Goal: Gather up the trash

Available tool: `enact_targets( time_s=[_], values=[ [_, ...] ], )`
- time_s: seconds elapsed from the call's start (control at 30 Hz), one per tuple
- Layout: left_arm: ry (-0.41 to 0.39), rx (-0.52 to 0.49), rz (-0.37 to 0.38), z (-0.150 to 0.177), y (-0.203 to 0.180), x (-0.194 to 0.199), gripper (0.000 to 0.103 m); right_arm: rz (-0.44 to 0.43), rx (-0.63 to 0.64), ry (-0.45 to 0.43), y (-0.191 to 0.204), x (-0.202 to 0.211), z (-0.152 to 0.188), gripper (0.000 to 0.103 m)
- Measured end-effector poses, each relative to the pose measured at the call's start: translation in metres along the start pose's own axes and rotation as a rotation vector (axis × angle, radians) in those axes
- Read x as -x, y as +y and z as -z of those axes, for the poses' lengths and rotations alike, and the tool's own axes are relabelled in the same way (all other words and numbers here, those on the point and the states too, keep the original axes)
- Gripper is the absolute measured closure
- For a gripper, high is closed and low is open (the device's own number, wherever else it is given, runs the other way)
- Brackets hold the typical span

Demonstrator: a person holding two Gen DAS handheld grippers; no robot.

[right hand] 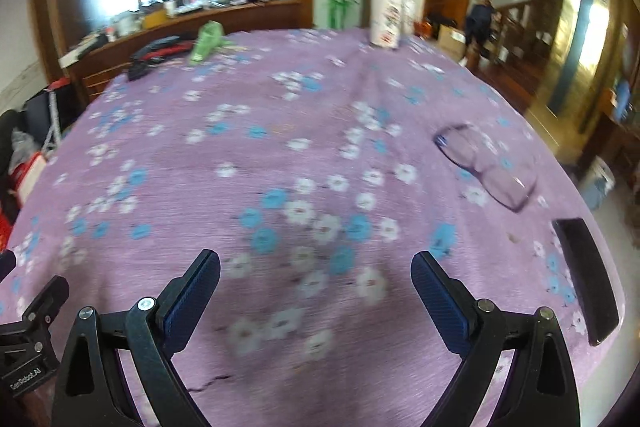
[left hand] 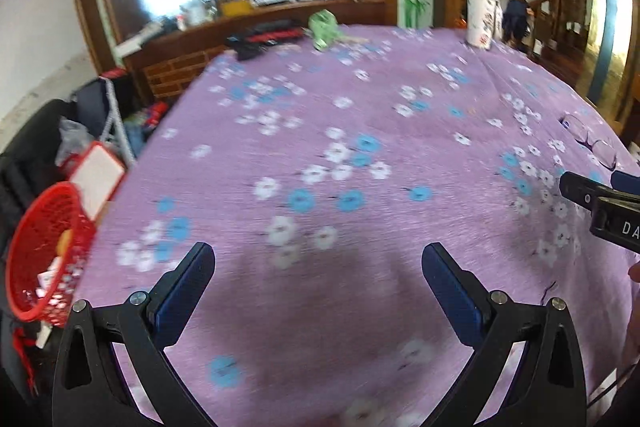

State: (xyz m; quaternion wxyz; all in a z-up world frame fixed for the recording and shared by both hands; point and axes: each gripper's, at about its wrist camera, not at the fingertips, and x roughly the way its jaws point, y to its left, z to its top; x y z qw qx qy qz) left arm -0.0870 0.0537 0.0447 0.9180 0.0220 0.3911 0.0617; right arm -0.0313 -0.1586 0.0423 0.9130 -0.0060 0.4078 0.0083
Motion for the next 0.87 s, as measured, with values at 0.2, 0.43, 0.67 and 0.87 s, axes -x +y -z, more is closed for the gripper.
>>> enact_targets(
  time_s=[0.2, 0.43, 0.67, 0.87],
  values=[
    [0.042, 0.001, 0.035, -0.009, -0.016, -0.025, 0.000, 0.004, -0.005, 0.042, -0.009, -0.017, 0.001, 0.005],
    [0.102, -0.017, 0.057, -0.016, -0.019, -0.045, 0.000, 0.017, 0.019, 0.073, -0.003, -0.036, -0.001, 0.005],
    [0.196, -0.043, 0.109, -0.020, -0.026, -0.064, 0.000, 0.031, 0.018, 0.098, -0.001, -0.046, -0.004, 0.005],
    [0.225, 0.003, 0.114, -0.022, -0.021, -0.076, 0.000, 0.066, 0.066, 0.113, 0.009, -0.055, -0.010, 0.004]
  ],
)
